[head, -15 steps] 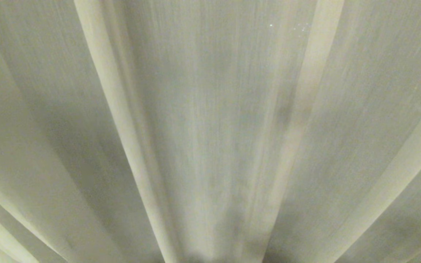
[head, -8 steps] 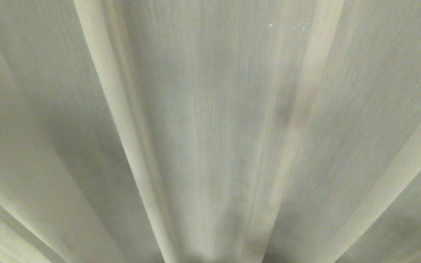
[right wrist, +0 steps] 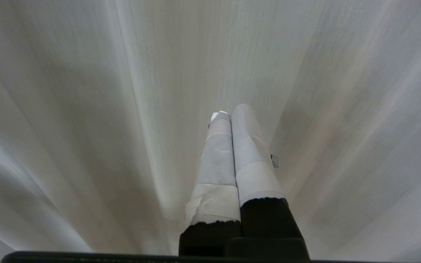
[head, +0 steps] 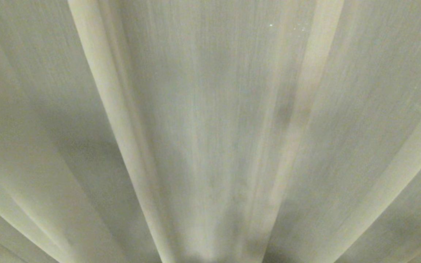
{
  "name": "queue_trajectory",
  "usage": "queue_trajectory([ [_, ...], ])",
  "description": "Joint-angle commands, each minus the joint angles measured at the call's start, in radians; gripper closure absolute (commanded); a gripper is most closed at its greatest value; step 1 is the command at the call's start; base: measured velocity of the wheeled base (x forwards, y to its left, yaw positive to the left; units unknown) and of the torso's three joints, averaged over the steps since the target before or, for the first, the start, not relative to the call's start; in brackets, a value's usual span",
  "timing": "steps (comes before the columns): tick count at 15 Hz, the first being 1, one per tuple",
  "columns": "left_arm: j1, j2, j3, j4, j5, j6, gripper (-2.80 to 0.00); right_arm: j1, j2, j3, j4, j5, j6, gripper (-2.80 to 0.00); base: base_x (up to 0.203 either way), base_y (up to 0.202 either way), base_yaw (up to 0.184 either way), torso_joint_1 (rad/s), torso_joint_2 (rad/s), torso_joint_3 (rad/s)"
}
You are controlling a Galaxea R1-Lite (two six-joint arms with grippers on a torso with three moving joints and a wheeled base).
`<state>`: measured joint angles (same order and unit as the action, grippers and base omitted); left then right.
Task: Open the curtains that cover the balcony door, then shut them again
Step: Close the outer curtains on both sides
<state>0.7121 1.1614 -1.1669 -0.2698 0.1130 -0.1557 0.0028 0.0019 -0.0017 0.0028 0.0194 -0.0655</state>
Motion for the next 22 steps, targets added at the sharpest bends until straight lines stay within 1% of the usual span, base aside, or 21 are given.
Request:
queue_trajectory([
  [1, 0.018, -0.109, 0.038, -0.002, 0.002, 0.001, 0.0, 0.0, 0.0, 0.0, 0.0, 0.001, 0.0, 0.0, 0.0, 0.0, 0.0, 0.0, 0.0, 0.0],
  [4, 0.014, -0.179, 0.054, 0.024, -0.007, 0.001, 0.0, 0.0, 0.0, 0.0, 0.0, 0.001, -0.002, 0.0, 0.0, 0.0, 0.0, 0.0, 0.0, 0.0],
  [7, 0.01, -0.219, 0.048, 0.031, -0.107, 0.001, 0.0, 0.0, 0.0, 0.0, 0.0, 0.001, 0.0, 0.0, 0.0, 0.0, 0.0, 0.0, 0.0, 0.0],
  [8, 0.009, -0.233, 0.048, 0.032, -0.147, 0.001, 0.0, 0.0, 0.0, 0.0, 0.0, 0.001, 0.0, 0.0, 0.0, 0.0, 0.0, 0.0, 0.0, 0.0],
  [11, 0.009, -0.263, 0.041, 0.032, -0.305, 0.001, 0.0, 0.0, 0.0, 0.0, 0.0, 0.001, -0.001, 0.0, 0.0, 0.0, 0.0, 0.0, 0.0, 0.0],
  [12, 0.008, -0.269, 0.032, 0.032, -0.339, 0.001, 0.0, 0.0, 0.0, 0.0, 0.0, 0.001, -0.001, 0.0, 0.0, 0.0, 0.0, 0.0, 0.0, 0.0],
  [13, 0.001, -0.273, 0.02, 0.032, -0.39, 0.001, 0.0, 0.0, 0.0, 0.0, 0.0, 0.001, 0.0, 0.0, 0.0, 0.0, 0.0, 0.0, 0.0, 0.0],
  [16, -0.059, -0.281, 0.006, 0.031, -0.531, 0.001, 0.0, 0.0, 0.0, 0.0, 0.0, 0.001, 0.0, 0.0, 0.0, 0.0, 0.0, 0.0, 0.0, 0.0],
  [18, -0.095, -0.263, -0.04, 0.03, -0.651, 0.001, 0.0, 0.0, 0.0, 0.0, 0.0, 0.001, 0.0, 0.0, 0.0, 0.0, 0.0, 0.0, 0.0, 0.0],
  [21, -0.185, -0.244, -0.102, 0.03, -0.759, -0.001, 0.0, 0.0, 0.0, 0.0, 0.0, 0.001, 0.0, 0.0, 0.0, 0.0, 0.0, 0.0, 0.0, 0.0],
  [22, -0.214, -0.241, -0.114, 0.031, -0.812, -0.001, 0.0, 0.0, 0.0, 0.0, 0.0, 0.001, -0.001, 0.0, 0.0, 0.0, 0.0, 0.0, 0.0, 0.0],
])
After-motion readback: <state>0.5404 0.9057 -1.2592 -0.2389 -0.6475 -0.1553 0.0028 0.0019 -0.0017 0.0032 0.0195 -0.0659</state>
